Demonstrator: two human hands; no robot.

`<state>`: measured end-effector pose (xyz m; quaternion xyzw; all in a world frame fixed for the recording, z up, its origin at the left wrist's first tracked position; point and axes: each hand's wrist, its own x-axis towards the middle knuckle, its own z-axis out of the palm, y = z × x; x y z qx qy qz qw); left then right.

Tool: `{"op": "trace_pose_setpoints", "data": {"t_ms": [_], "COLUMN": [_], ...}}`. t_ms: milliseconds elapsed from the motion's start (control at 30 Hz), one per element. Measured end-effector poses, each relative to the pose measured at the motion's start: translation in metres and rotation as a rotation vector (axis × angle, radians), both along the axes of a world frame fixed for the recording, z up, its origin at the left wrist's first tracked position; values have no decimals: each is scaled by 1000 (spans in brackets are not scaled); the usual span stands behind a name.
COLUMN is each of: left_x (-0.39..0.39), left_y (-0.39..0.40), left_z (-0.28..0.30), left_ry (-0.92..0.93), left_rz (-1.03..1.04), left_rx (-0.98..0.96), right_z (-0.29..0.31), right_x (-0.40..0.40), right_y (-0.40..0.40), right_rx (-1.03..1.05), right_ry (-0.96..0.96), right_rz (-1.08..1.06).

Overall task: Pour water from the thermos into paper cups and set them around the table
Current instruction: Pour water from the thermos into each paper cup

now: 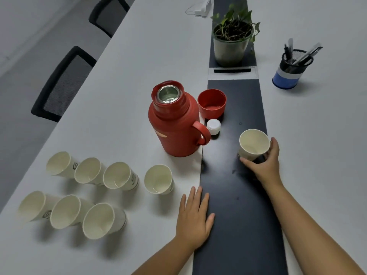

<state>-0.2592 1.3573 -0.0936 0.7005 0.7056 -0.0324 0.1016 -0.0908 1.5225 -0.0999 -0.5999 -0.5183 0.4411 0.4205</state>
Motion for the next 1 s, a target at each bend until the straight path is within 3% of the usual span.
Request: {"op": "trace_pose_setpoints", "data": {"t_ms": [200,433,667,1000], "left_x": [-3,-33,-98,-135], "left_y": [0,-59,-163,-206], "left_z": [1,8,6,-3], "left_ry": [11,-271,-209,-117], "left_rz": [-41,-2,335,384], "left_rx": [41,309,298,264], "right_z": [8,26,31,19], "right_x": [-8,-27,-110,-181], "right_y": [5,-83,-176,-200], "right_rx": [44,8,-58,-144], "right_ry": [-35,-24,15,-103], "right_rz": [-15,148,462,441]}}
